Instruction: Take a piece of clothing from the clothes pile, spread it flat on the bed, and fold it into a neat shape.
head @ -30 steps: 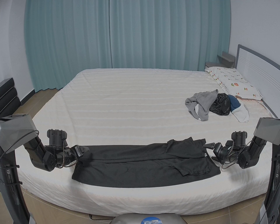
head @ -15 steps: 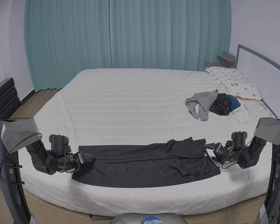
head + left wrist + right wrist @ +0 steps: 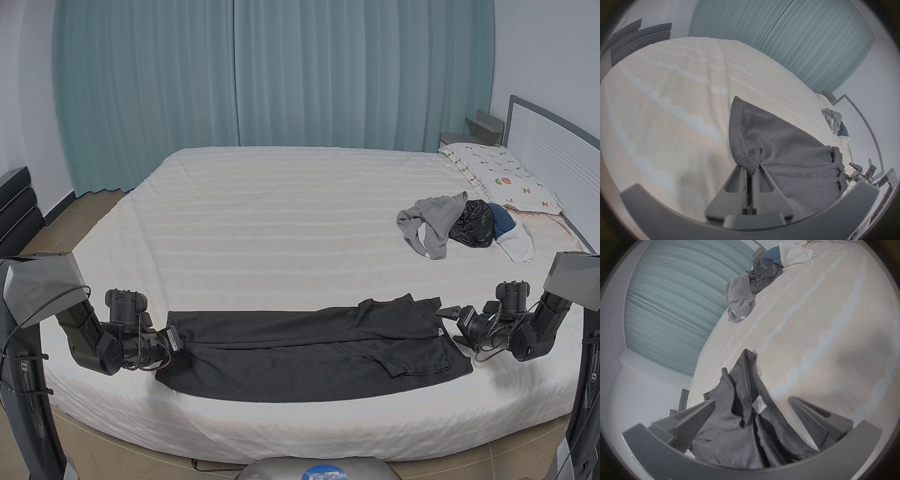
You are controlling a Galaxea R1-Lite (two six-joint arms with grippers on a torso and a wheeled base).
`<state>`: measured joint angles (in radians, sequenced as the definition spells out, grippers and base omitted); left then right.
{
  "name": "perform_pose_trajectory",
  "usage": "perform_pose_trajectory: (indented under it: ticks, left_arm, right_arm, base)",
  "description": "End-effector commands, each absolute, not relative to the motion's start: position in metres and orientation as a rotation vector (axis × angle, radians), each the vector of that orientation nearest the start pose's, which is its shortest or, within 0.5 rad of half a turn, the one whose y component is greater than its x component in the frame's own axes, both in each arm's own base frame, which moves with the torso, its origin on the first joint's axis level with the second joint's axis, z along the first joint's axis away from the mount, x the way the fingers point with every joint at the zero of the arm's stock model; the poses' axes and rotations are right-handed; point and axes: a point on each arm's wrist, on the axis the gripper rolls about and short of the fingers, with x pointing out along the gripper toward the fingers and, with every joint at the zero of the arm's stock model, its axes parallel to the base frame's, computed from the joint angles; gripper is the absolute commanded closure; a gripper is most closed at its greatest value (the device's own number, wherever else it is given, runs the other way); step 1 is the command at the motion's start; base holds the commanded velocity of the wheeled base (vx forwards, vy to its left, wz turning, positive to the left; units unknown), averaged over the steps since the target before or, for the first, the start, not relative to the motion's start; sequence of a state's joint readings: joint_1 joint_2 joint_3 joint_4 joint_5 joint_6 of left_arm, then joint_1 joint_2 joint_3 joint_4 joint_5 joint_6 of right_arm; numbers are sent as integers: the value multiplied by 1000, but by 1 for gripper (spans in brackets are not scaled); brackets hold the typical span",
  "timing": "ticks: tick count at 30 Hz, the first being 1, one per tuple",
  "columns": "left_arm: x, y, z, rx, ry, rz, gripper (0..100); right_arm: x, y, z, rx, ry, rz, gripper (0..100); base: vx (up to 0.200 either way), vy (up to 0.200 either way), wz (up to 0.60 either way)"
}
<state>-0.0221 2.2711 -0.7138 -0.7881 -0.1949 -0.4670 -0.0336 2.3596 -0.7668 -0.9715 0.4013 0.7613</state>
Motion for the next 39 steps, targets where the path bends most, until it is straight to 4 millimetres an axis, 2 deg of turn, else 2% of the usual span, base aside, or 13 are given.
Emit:
perform_pose_trajectory:
  ticks: [1, 19, 26, 31, 39]
  left_arm:
    - [344, -11, -13, -511, 798, -21, 100]
    - [347, -5, -3, -535, 761, -6, 100]
    - [347, -5, -3, -535, 760, -6, 100]
    - [348, -5, -6, -532, 759, -6, 100]
    - [352, -5, -7, -529, 699, -10, 100]
  right_arm:
    - [367, -4, -23, 863, 720, 108, 0]
    - [367, -5, -22, 864, 715, 105, 0]
    - [367, -5, -22, 864, 715, 105, 0]
    - [367, -5, -22, 864, 714, 106, 0]
    - [367, -5, -22, 865, 714, 107, 0]
  base:
    - [0, 0, 0]
    - [0, 0, 0]
    - [0, 0, 0]
    - [-120, 0, 0]
    - [0, 0, 0]
